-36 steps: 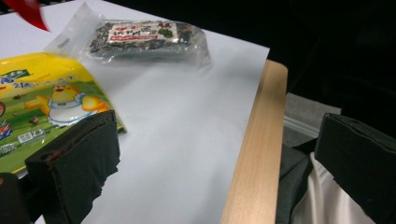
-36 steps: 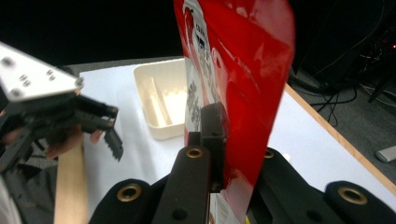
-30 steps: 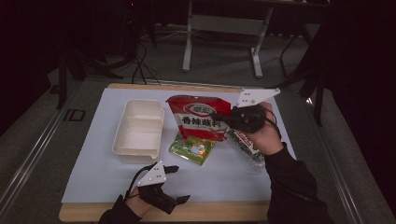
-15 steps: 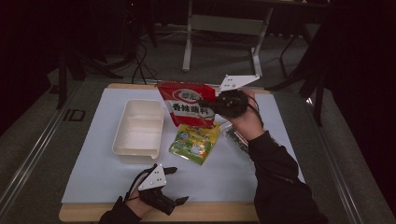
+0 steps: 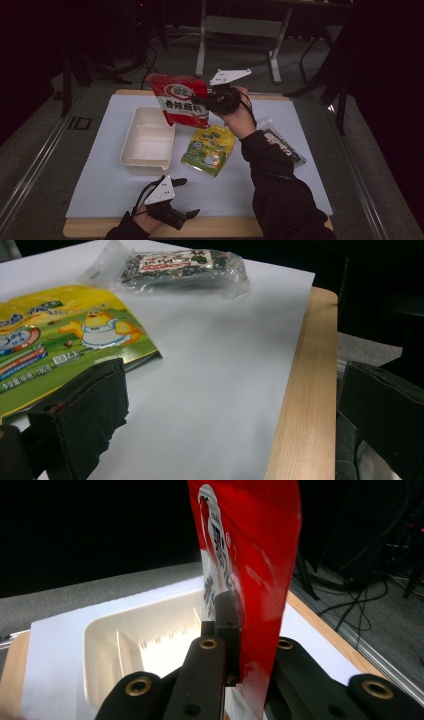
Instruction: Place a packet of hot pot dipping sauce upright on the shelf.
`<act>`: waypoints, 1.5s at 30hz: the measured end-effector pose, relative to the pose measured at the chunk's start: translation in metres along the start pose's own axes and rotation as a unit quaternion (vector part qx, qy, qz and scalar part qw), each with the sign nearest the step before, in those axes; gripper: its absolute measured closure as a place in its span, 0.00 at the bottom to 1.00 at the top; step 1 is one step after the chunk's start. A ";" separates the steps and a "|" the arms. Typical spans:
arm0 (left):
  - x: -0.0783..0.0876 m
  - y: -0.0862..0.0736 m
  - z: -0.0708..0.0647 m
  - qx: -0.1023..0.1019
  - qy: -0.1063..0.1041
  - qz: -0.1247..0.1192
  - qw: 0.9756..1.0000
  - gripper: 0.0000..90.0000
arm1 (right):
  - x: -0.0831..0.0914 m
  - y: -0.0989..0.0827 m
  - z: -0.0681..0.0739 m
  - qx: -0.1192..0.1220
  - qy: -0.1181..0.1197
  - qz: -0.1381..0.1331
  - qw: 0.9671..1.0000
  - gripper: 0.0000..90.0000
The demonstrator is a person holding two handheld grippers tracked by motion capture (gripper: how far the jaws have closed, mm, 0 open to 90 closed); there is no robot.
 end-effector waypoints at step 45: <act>0.011 -0.005 0.005 0.012 0.002 -0.006 1.000 0.01 | -0.166 -0.033 -0.010 -0.046 0.038 0.012 0.998 1.00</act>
Point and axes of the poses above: each handheld gripper's, and its own axes: x roughly backward along the jaws, y roughly out of its top, z roughly to its left, the point moved 8 cm from there along -x, roughly forward along the jaws, and after that the axes turned 11 degrees about x, right-handed, at the moved point
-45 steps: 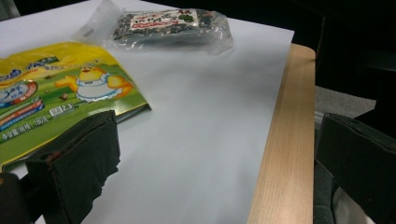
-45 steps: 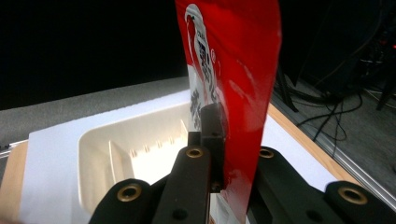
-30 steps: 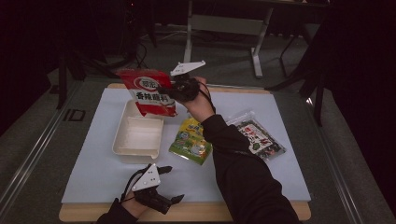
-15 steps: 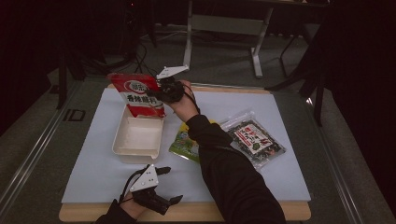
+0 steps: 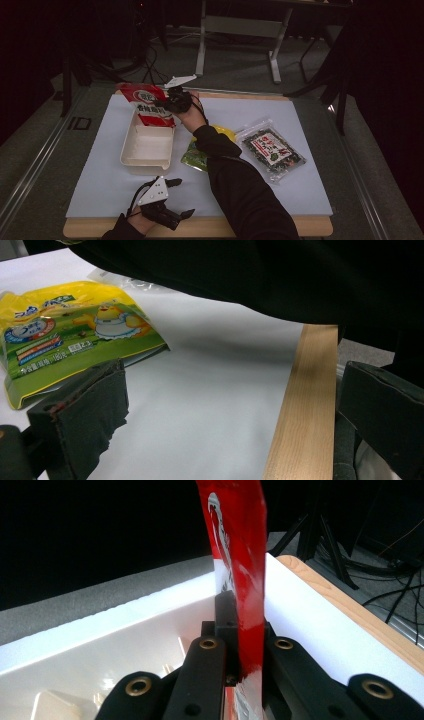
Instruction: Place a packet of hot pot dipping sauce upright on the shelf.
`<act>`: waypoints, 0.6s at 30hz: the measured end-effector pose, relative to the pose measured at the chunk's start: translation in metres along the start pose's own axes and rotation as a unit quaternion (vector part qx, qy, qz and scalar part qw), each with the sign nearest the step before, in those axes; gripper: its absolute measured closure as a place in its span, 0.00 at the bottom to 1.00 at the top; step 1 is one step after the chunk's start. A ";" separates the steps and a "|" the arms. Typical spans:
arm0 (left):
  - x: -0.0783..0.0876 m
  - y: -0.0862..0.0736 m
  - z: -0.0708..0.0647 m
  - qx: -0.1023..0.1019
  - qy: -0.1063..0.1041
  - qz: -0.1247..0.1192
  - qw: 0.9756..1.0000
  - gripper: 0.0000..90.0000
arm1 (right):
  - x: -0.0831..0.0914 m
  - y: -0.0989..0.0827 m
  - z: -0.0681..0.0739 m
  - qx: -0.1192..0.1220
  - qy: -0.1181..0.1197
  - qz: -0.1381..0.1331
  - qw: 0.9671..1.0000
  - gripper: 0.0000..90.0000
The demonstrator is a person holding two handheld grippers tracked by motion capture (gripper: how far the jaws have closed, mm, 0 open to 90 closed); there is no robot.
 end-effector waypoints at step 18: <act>-0.001 -0.001 -0.001 -0.002 -0.002 0.005 1.000 0.01 | -0.002 -0.002 0.008 -0.017 -0.008 -0.002 1.000 1.00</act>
Point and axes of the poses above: each handheld gripper's, and its own axes: x roughly backward along the jaws, y roughly out of its top, z roughly to its left, the point moved 8 cm from there along -x, roughly forward along the jaws, and after that the axes turned 11 degrees about x, right-handed, at the moved point
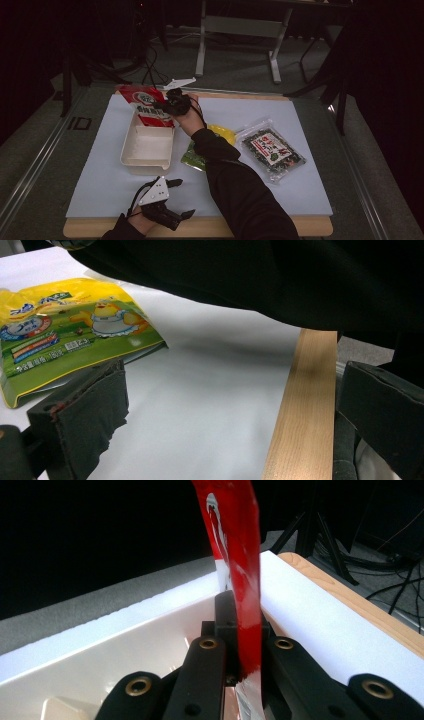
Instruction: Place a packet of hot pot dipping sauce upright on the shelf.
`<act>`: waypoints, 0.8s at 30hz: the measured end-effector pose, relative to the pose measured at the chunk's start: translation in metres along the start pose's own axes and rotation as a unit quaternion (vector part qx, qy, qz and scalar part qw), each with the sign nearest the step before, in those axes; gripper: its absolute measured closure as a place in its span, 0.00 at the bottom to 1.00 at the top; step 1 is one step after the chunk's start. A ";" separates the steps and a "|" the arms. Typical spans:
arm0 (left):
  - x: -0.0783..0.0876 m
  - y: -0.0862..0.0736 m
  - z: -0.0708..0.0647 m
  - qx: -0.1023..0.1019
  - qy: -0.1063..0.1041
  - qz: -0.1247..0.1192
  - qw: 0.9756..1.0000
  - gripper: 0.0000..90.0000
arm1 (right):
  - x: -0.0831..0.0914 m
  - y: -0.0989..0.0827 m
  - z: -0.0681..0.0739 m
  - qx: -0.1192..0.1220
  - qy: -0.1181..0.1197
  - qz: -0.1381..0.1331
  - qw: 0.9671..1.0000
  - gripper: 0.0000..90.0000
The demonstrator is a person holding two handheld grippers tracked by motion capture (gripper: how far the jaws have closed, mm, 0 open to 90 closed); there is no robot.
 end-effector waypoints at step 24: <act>-0.003 -0.001 0.000 0.000 -0.004 0.003 1.000 0.01 | 0.017 -0.024 -0.006 -0.025 -0.011 0.010 1.000 0.88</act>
Point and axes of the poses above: each handheld gripper's, and its own axes: x roughly backward along the jaws, y roughly out of its top, z roughly to its left, the point moved 8 cm from there along -x, roughly forward along the jaws, and after that the axes turned 11 degrees about x, right-handed, at the moved point
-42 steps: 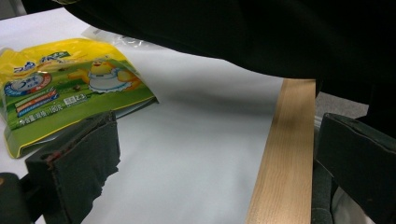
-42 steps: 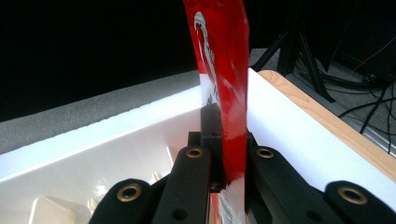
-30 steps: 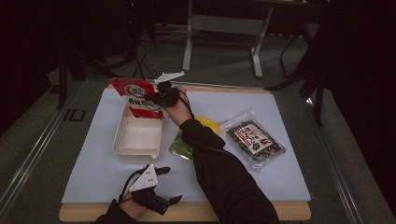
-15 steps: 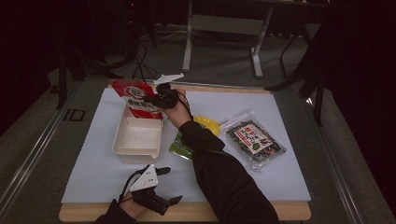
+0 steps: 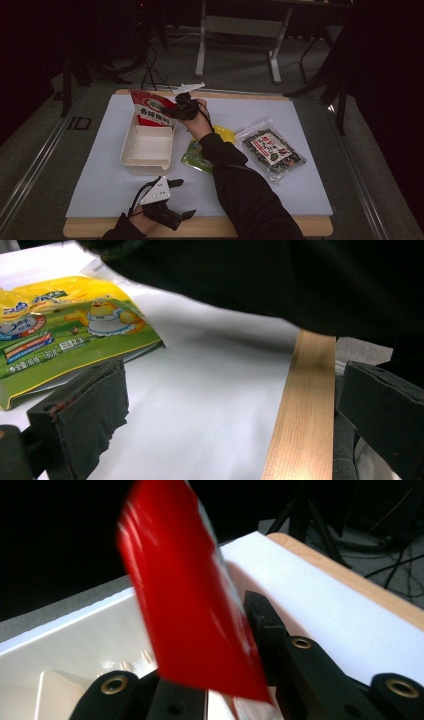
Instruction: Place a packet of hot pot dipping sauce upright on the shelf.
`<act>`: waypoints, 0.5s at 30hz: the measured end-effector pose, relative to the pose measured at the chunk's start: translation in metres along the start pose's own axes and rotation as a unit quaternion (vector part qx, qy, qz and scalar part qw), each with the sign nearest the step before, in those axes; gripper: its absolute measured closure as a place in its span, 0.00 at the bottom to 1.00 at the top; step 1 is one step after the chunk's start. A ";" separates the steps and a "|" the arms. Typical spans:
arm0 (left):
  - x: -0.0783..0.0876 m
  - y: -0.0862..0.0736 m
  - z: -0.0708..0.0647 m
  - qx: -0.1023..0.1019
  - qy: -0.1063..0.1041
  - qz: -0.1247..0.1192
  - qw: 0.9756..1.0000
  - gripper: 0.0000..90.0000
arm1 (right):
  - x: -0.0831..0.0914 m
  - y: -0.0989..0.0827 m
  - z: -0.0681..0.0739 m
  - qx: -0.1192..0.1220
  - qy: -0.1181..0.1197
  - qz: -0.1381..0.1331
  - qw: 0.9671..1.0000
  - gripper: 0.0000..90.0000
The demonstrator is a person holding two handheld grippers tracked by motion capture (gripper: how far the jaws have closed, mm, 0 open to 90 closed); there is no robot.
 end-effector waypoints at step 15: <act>-0.002 0.001 -0.001 -0.007 0.000 0.002 1.000 0.01 | 0.043 -0.013 0.004 0.027 -0.008 0.019 0.999 0.78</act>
Point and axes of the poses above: each handheld gripper's, and its own axes: x roughly backward along the jaws, y roughly out of its top, z roughly to its left, the point moved 8 cm from there along -x, roughly forward along the jaws, and after that the axes turned 11 degrees about x, right-handed, at the moved point
